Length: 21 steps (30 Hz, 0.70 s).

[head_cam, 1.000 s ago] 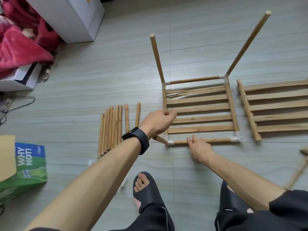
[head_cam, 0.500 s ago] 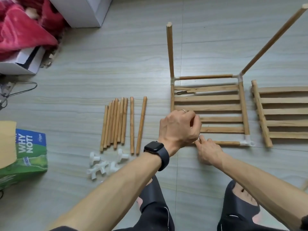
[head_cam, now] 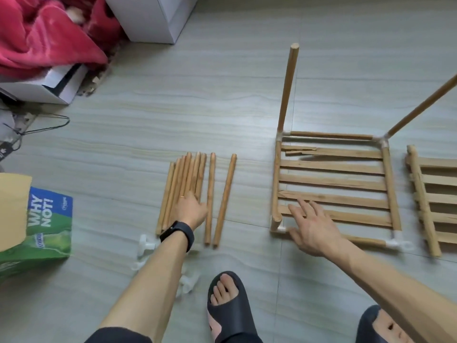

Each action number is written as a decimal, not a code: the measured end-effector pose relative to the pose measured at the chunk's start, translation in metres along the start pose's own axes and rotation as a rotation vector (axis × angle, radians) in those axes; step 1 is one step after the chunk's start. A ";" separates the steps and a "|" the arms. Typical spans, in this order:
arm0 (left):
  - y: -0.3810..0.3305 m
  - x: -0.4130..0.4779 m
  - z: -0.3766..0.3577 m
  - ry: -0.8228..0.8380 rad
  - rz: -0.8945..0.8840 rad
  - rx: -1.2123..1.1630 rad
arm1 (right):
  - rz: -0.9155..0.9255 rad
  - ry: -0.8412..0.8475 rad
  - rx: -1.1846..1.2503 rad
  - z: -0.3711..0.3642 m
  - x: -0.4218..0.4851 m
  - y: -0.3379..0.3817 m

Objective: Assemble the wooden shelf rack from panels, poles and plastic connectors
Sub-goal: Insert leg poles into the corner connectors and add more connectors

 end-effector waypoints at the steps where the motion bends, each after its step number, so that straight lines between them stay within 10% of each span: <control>1: 0.018 0.010 -0.001 -0.013 0.056 0.129 | -0.006 0.066 -0.003 -0.009 0.003 0.001; 9: 0.031 0.029 -0.031 -0.031 0.073 0.564 | 0.003 0.208 -0.059 -0.041 0.001 -0.003; 14: 0.001 0.021 -0.019 0.133 -0.046 0.128 | 0.031 0.264 0.001 -0.026 0.001 -0.005; 21: -0.119 -0.066 0.047 0.009 -0.534 0.290 | 0.069 -0.192 1.234 0.043 -0.060 -0.033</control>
Point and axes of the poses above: each hand's wrist, its own x-axis towards the middle knuckle, its own z-axis out of the back of the hand, y = z × x, the point moved 6 cm from there along x, towards the middle knuckle, and after that the axes turned 12 degrees about y, right-handed, at the moved point
